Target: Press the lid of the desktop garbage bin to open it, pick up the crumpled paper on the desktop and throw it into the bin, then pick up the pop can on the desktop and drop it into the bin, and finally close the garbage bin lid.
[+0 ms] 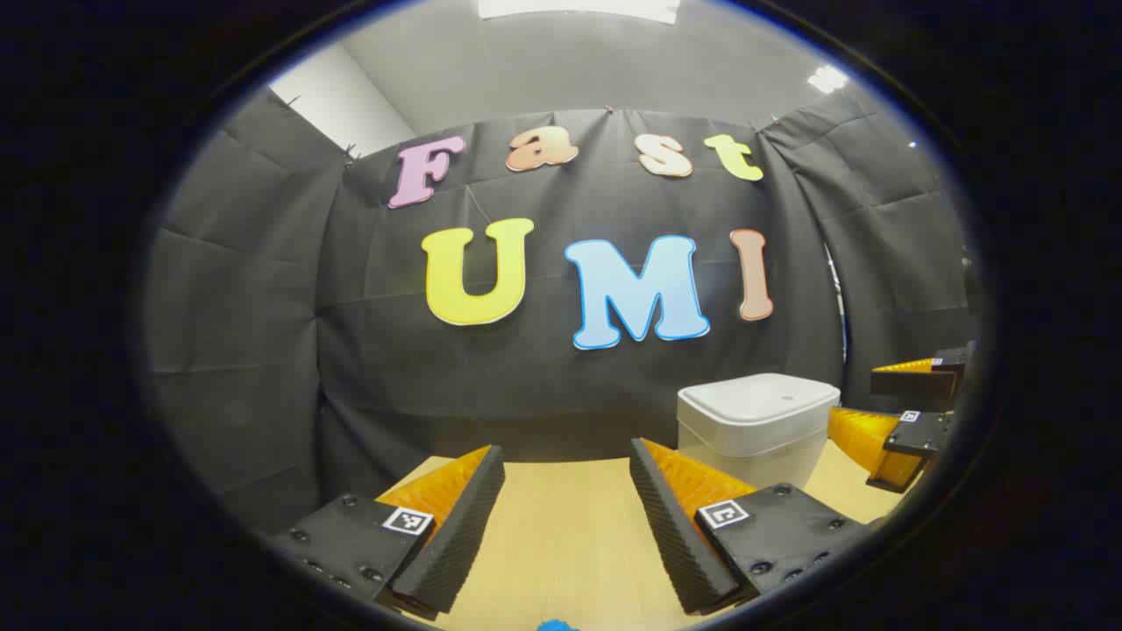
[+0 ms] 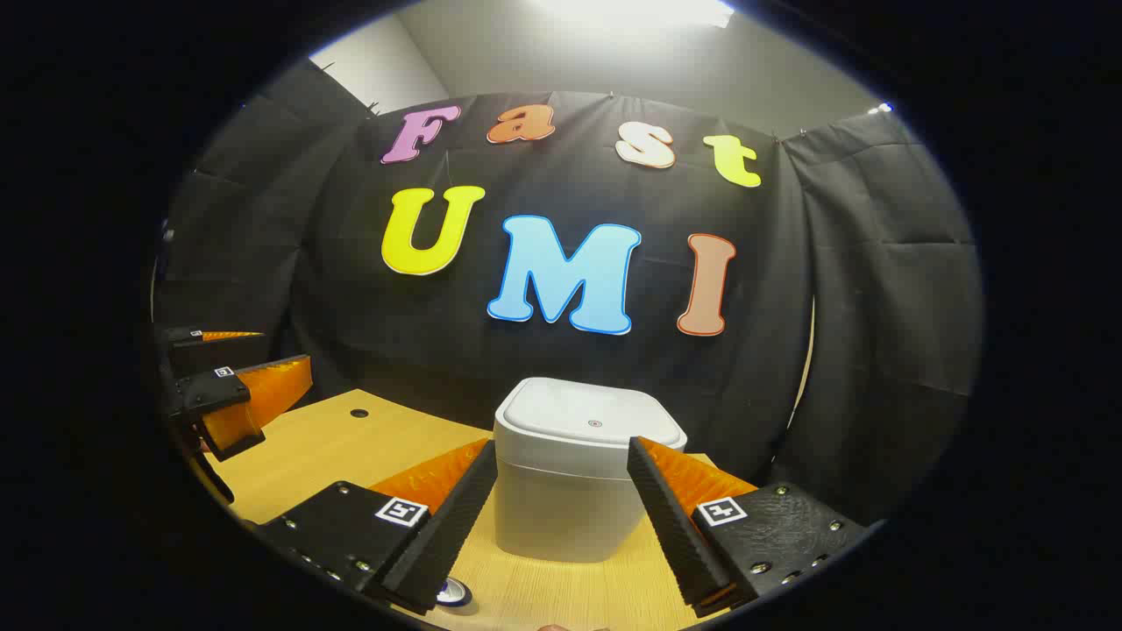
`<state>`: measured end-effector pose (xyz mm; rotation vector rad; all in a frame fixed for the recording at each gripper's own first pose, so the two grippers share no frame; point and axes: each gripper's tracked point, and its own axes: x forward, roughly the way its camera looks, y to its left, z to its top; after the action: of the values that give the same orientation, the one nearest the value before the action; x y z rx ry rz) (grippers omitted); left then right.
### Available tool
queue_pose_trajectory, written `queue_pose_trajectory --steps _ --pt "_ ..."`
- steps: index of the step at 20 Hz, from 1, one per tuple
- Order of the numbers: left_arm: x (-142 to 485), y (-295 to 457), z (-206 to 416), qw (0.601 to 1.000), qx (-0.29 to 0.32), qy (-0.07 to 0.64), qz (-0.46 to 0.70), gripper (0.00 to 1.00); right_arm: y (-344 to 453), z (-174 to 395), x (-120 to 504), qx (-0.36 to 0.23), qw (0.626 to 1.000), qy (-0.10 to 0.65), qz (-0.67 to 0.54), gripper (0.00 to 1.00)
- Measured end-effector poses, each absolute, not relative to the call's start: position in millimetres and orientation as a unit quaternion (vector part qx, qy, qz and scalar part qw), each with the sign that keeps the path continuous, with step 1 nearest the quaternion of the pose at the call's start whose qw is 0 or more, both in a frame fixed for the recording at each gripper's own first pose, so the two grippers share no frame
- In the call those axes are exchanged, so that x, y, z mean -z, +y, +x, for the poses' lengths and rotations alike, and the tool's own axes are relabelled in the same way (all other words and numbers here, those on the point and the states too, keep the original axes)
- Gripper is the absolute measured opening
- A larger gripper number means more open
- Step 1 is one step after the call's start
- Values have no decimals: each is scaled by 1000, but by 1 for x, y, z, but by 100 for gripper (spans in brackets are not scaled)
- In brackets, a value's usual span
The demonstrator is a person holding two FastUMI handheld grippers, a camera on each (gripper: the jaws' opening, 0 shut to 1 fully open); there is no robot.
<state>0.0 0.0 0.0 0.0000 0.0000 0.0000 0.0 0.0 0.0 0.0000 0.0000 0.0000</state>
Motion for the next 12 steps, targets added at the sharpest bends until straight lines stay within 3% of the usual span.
queue_pose_trajectory --steps 7,12 --pt "5 -1 -3 1000 -9 4 -3 94 0 2 3 -10 1000 2 0 96" --pt "4 -1 -7 1000 -15 3 -6 98 0 1 3 -14 1000 0 1 96"
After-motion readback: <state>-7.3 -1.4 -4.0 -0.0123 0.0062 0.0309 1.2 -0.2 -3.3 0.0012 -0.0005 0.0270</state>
